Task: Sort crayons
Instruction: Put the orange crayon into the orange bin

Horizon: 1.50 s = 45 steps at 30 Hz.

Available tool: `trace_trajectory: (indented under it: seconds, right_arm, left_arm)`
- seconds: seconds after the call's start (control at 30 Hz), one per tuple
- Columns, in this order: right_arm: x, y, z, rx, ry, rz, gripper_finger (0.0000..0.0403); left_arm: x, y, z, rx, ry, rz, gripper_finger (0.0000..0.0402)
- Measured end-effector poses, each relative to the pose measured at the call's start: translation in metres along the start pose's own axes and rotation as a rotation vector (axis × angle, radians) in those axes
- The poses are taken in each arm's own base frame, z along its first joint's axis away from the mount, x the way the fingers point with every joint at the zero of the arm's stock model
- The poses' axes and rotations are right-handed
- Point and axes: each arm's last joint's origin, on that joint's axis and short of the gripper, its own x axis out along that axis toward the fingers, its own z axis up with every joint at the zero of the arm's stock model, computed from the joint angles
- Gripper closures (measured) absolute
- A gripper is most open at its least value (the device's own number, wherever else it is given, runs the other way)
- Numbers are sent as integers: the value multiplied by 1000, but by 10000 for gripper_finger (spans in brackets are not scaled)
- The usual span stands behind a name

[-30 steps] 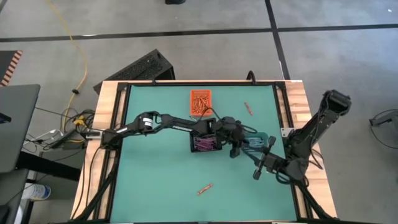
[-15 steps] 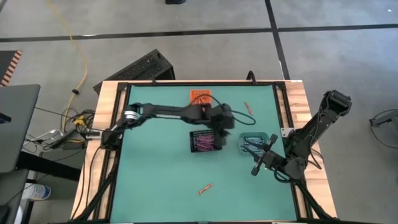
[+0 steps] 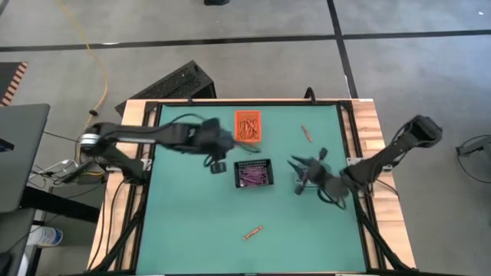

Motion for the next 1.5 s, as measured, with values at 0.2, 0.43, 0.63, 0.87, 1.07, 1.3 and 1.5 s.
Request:
trace_trajectory:
  seconds: [0.2, 0.43, 0.63, 0.87, 1.07, 1.3, 1.5]
  right_arm:
    - [52, -53, -9, 66, 200, -38, 305]
    - [83, -135, -30, 251, 553, -210, 305]
    - [104, -168, -44, 348, 752, -180, 305]
    - [128, -179, -67, 310, 951, -215, 305]
    - [145, -184, -82, 281, 1046, -197, 305]
    - [159, -195, -90, 268, 1061, -185, 305]
    - [165, -201, -106, 271, 1125, -190, 305]
  left_arm:
    - [-6, -28, -74, -163, -294, -101, 290]
    - [-3, -57, -127, -252, -603, -222, 290]
    - [2, -60, -140, -287, -634, -211, 290]
    - [2, -60, -138, -294, -645, -209, 290]
    - [2, -60, -138, -300, -649, -208, 290]
    - [2, -60, -138, -312, -647, -212, 290]
    - [2, -60, -138, -313, -646, -212, 290]
